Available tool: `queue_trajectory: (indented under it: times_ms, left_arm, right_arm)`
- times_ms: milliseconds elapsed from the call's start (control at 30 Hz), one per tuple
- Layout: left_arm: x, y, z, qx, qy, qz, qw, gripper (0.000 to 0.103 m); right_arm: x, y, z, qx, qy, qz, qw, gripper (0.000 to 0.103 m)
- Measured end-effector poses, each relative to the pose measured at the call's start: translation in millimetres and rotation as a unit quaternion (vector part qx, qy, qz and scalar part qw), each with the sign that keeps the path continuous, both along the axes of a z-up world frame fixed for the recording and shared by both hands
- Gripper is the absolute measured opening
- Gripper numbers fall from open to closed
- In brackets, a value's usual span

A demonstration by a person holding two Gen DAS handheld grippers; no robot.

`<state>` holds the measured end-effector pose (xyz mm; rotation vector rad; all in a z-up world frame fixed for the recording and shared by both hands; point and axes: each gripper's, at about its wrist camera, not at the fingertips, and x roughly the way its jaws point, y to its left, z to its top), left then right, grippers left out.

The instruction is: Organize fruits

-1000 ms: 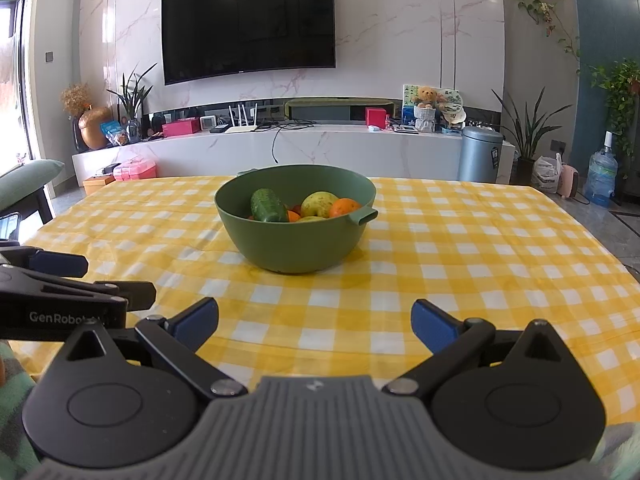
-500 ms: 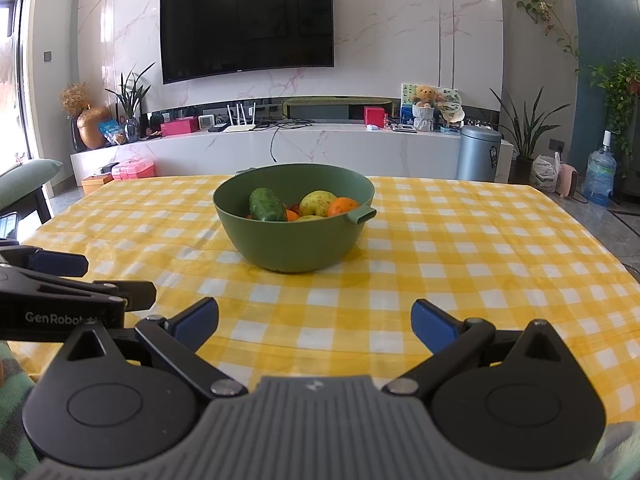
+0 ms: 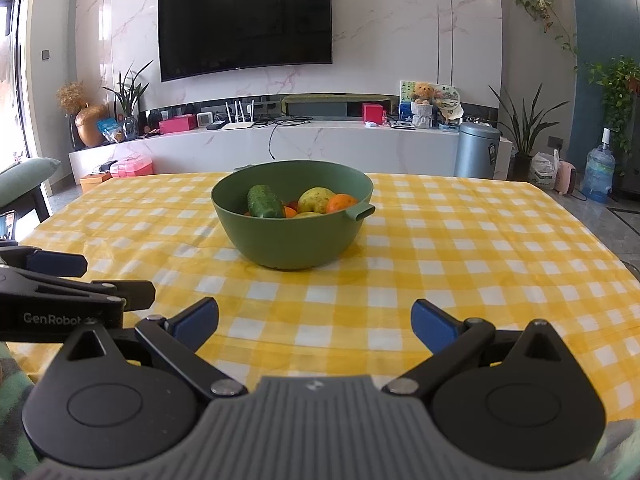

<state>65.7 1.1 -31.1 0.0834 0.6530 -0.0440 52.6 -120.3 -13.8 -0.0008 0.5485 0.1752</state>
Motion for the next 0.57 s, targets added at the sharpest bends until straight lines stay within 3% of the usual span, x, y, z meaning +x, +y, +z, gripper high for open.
queue_trajectory:
  times_ms: [567]
  left_arm:
    - [0.5,-1.1,-1.8,0.001,0.002,0.0,1.0,0.096]
  right_arm:
    - [0.0,1.8,-1.2,-0.001,0.001,0.001,1.0,0.099]
